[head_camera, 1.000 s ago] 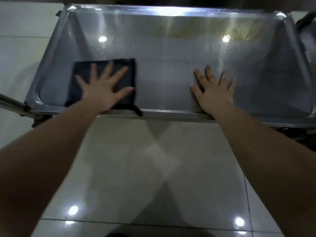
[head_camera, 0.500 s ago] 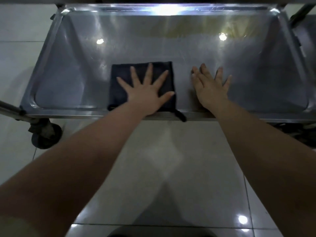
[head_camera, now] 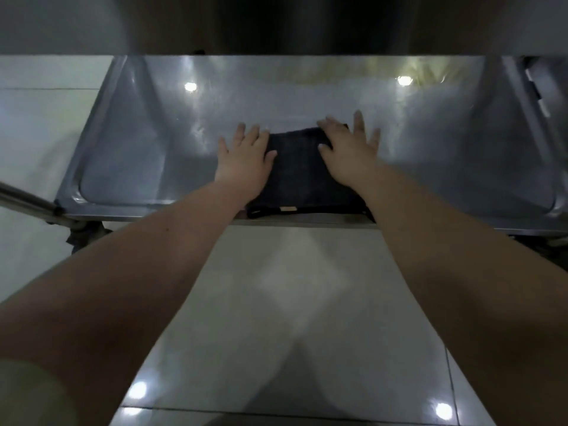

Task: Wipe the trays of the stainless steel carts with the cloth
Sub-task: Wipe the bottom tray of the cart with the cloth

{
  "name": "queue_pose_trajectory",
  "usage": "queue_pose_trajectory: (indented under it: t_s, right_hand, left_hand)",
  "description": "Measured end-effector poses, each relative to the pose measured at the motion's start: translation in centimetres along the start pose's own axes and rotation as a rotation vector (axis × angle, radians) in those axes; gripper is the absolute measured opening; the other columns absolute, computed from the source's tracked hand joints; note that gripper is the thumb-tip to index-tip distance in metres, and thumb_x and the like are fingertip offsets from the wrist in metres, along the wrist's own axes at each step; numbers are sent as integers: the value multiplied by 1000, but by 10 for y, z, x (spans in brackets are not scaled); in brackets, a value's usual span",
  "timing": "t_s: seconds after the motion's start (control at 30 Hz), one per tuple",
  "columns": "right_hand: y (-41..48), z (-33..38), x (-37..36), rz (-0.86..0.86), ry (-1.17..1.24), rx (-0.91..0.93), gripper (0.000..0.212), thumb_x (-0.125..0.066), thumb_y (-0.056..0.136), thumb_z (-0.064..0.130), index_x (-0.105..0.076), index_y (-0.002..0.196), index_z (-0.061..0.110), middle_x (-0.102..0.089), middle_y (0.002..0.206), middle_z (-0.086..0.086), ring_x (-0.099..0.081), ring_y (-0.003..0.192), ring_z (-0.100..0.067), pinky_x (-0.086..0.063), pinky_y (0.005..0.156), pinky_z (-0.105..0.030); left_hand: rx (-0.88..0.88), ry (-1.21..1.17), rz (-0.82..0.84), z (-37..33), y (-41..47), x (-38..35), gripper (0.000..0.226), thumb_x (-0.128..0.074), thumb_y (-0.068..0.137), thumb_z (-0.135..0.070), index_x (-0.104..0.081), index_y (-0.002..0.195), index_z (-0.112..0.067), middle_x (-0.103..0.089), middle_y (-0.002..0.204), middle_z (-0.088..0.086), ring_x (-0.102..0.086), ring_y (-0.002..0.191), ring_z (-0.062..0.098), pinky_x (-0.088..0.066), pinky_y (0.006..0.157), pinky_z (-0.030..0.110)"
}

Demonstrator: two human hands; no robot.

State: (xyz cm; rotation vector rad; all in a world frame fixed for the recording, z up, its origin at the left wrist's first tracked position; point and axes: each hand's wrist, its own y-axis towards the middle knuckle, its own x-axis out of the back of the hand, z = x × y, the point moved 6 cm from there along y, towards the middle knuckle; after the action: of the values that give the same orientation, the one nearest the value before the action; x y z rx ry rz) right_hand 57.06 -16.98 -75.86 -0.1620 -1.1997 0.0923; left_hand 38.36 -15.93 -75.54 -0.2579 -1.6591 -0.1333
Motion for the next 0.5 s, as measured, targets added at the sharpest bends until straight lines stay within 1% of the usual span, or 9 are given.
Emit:
queue_pose_trajectory:
  t_s: [0.03, 0.1, 0.17, 0.23, 0.27, 0.3, 0.37, 0.43, 0.5]
  right_hand:
    - [4, 7, -5, 38, -12, -14, 50, -32, 104, 29, -22, 153, 30, -13, 163, 8, 8, 150, -31, 10, 113, -62]
    - [5, 13, -8, 15, 2, -71, 51, -38, 101, 21, -28, 151, 28, -22, 160, 0, -5, 148, -35, 7, 114, -63]
    - [0, 18, 0, -78, -71, -83, 43, -47, 96, 16, -46, 138, 23, -41, 146, -9, -25, 137, -38, -8, 116, -60]
    - [-12, 28, 17, -172, -217, -36, 29, -55, 91, 17, -60, 119, 20, -55, 125, -9, -38, 122, -37, -26, 108, -52]
    - [-22, 35, 26, -204, -255, -3, 22, -57, 90, 20, -63, 112, 20, -58, 117, -8, -41, 116, -35, -29, 101, -48]
    - [-32, 41, 34, -221, -260, 23, 18, -58, 90, 24, -64, 107, 22, -60, 112, -7, -42, 113, -34, -27, 95, -46]
    - [-57, 54, 48, -207, -191, 20, 14, -57, 92, 31, -63, 102, 25, -63, 109, -6, -46, 111, -33, -24, 93, -43]
    - [-80, 68, 60, -135, -127, -9, 20, -55, 95, 38, -63, 108, 26, -64, 115, -7, -50, 116, -33, -26, 99, -44]
    - [-102, 89, 72, -33, -111, -15, 25, -54, 96, 39, -63, 114, 25, -64, 118, -8, -51, 118, -33, -29, 103, -44]
  left_hand:
    - [-17, -32, 16, 1, 0, -4, 49, -28, 107, -33, -27, 151, -13, -24, 160, 6, -12, 149, 27, -10, 118, 52]
    - [-41, -121, -40, -1, -3, -4, 46, -35, 105, -29, -37, 147, -10, -40, 150, 11, -27, 142, 29, -16, 116, 46]
    - [-38, -225, -127, -2, -8, 2, 41, -45, 102, -24, -47, 139, -8, -52, 134, 15, -42, 125, 34, -27, 107, 38]
    - [-13, -261, -151, 1, -14, 15, 35, -51, 99, -22, -55, 131, -11, -56, 123, 15, -46, 115, 34, -31, 97, 37]
    - [-5, -235, -145, 3, -19, 22, 30, -53, 98, -23, -60, 126, -14, -57, 118, 14, -47, 111, 34, -31, 92, 37]
    - [-2, -205, -143, 4, -26, 30, 26, -55, 96, -24, -63, 120, -16, -58, 113, 12, -49, 107, 34, -29, 87, 38]
    - [8, -193, -170, 9, -48, 53, 20, -60, 94, -24, -69, 110, -16, -61, 105, 11, -52, 101, 35, -24, 81, 37]
    - [55, -200, -185, 16, -72, 82, 16, -65, 91, -22, -72, 104, -15, -65, 97, 12, -56, 95, 36, -22, 81, 36]
    - [90, -159, -139, 22, -94, 115, 15, -68, 88, -24, -74, 100, -17, -67, 90, 11, -59, 91, 35, -22, 84, 37]
